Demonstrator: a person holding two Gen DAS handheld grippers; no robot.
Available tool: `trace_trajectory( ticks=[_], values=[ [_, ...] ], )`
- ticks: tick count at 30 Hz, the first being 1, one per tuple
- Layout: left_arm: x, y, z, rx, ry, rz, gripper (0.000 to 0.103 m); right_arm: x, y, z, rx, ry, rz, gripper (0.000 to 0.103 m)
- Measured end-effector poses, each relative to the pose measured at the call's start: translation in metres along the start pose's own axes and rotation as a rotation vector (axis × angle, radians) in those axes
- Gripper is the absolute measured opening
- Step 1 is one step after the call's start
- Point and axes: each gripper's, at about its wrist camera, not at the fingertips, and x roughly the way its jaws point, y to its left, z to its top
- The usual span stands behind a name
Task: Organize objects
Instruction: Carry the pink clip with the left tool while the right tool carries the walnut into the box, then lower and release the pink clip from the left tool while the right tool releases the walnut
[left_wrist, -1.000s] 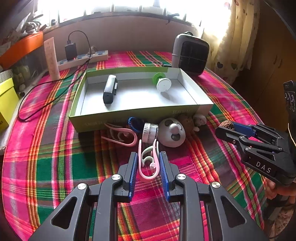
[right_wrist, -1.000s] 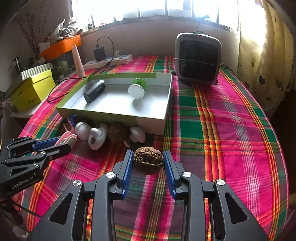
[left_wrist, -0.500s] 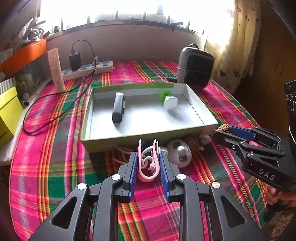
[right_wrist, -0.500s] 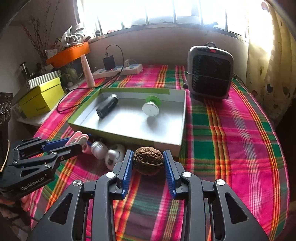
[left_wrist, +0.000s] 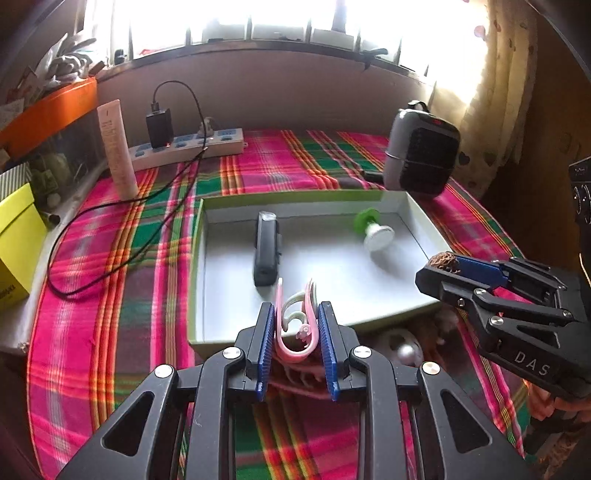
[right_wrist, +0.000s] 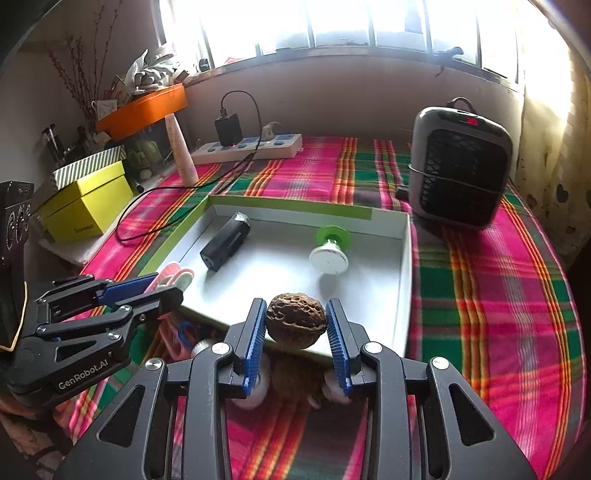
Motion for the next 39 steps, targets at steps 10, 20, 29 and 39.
trace_trajectory(
  ticks=[10, 20, 29, 39],
  values=[
    [0.021, 0.02, 0.013, -0.028, 0.016, 0.032, 0.022, 0.032, 0.002, 0.02, -0.001, 0.032, 0.01, 0.034],
    [0.037, 0.034, 0.017, -0.054, 0.041, 0.047, 0.022, 0.062, 0.011, 0.036, -0.034, 0.072, 0.019, 0.034],
    [0.045, 0.036, 0.018, -0.053, 0.048, 0.044, 0.022, 0.075, 0.016, 0.041, -0.044, 0.089, 0.014, 0.034],
    [0.047, 0.035, 0.019, -0.054, 0.046, 0.043, 0.022, 0.09, 0.018, 0.044, -0.051, 0.113, 0.008, 0.034]
  ],
)
